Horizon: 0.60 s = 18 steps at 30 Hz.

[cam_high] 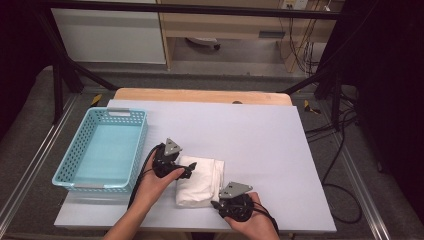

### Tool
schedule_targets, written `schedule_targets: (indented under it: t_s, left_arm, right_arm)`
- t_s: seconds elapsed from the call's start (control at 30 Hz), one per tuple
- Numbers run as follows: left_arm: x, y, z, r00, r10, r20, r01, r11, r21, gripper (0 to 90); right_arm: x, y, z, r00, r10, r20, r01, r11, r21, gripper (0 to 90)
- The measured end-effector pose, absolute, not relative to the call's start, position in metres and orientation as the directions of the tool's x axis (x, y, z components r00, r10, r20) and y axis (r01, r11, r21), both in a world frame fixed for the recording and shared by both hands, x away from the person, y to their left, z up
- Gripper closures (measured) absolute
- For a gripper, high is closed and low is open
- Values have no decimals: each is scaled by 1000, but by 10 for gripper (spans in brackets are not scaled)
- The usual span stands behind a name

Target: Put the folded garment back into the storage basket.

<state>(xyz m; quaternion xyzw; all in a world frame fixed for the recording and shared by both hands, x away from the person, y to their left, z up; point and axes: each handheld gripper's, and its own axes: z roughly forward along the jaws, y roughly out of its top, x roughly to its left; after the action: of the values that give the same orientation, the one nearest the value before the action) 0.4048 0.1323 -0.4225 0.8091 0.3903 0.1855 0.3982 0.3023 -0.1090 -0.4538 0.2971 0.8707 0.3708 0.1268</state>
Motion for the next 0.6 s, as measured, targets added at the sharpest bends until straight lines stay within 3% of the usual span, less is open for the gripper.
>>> schedule_targets:
  t_s: [0.17, 0.43, 0.6]
  left_arm:
    - [408, 131, -423, 622, 783, 0, 489, -388, 781, 110]
    - [409, 131, -423, 617, 787, 4, 497, -394, 773, 125]
    - [411, 130, -425, 609, 793, 10, 504, -396, 767, 145]
  right_arm:
    - [302, -109, -454, -790, 613, -1, 424, 548, 721, 687]
    - [301, -108, -453, -801, 599, -12, 412, 565, 715, 792]
    - [301, -108, -453, -805, 593, -15, 407, 570, 714, 802]
